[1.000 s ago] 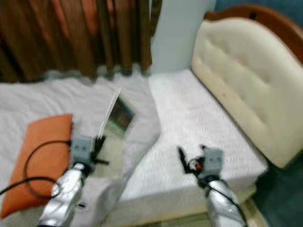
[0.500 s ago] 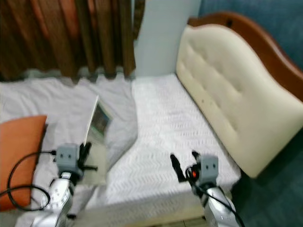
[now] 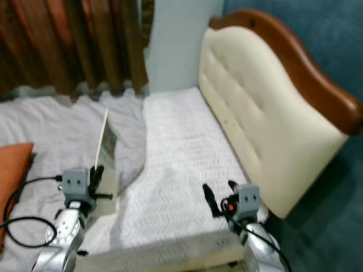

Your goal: Clean up the room

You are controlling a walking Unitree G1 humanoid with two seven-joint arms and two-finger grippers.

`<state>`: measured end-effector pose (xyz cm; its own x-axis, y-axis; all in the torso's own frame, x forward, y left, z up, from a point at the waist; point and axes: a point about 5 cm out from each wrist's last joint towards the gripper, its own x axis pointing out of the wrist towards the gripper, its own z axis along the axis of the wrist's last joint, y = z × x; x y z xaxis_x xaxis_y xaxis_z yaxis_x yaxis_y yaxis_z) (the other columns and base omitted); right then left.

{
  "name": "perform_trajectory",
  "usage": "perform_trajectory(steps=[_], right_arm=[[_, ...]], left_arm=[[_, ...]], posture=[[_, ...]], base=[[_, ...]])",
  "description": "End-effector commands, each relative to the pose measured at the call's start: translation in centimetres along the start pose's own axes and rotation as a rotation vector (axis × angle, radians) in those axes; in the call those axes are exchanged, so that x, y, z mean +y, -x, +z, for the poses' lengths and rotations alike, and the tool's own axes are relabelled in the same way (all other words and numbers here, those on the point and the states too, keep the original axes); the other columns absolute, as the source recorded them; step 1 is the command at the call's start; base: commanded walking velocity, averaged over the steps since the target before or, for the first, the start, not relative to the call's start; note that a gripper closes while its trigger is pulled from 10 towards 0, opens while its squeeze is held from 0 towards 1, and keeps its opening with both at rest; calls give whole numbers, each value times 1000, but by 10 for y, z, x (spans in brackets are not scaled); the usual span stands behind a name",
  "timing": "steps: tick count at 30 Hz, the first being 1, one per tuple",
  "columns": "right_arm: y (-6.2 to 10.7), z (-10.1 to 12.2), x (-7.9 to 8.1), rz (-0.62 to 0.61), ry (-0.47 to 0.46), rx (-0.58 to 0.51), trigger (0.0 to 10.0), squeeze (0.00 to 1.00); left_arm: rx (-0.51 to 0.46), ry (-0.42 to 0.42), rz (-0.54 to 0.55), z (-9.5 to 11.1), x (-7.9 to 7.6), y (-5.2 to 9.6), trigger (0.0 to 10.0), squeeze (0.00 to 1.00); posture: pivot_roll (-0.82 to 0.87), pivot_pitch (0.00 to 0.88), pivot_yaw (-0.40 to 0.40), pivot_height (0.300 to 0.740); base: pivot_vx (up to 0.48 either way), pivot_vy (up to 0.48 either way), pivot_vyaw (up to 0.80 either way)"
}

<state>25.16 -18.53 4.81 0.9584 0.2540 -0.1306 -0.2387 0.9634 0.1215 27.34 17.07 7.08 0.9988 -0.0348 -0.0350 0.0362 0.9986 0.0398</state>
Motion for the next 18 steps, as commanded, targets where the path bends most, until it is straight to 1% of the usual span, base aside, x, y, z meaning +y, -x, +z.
perform_trajectory(steps=[1, 8, 11, 13, 14, 15, 16, 17, 18], right_arm=[[2, 3, -5, -12, 4, -7, 10000, 0], [2, 3, -3, 8, 3, -1, 10000, 0], [4, 2, -1, 20, 2, 3, 10000, 0], [6, 2, 0, 26, 2, 7, 10000, 0], [9, 2, 0, 29, 2, 8, 10000, 0], [15, 3, 0, 32, 4, 13, 10000, 0], [26, 5, 1, 39, 9, 27, 10000, 0], [26, 5, 1, 39, 9, 27, 10000, 0], [37, 7, 3, 47, 17, 41, 10000, 0]], left_arm=[[-40, 11, -30, 9, -9, -4, 10000, 0], [-30, 9, -14, 6, -5, -3, 10000, 0], [-20, 20, -3, 4, -3, -3, 10000, 0], [16, 41, -22, 0, -4, -10, 10000, 0], [37, 66, -50, -1, -9, -15, 10000, 0], [68, 79, -92, -3, -19, -24, 10000, 0], [106, 116, -178, -3, -39, -39, 10000, 0], [106, 116, -178, -3, -39, -39, 10000, 0], [134, 145, -245, 0, -55, -49, 10000, 0]], posture=[[-73, 0, -15, 740], [-76, 15, -20, 740], [-82, 20, -20, 740], [-89, 27, -20, 740], [-102, 49, -25, 740], [-134, 98, -36, 740], [-180, 161, -51, 740], [-180, 161, -51, 740], [-209, 199, -63, 740]], base=[[296, -375, 0], [298, -373, 0], [311, -362, 0], [0, 0, 0], [0, 0, 0], [0, 0, 0], [0, 0, 0], [0, 0, 0], [0, 0, 0]])
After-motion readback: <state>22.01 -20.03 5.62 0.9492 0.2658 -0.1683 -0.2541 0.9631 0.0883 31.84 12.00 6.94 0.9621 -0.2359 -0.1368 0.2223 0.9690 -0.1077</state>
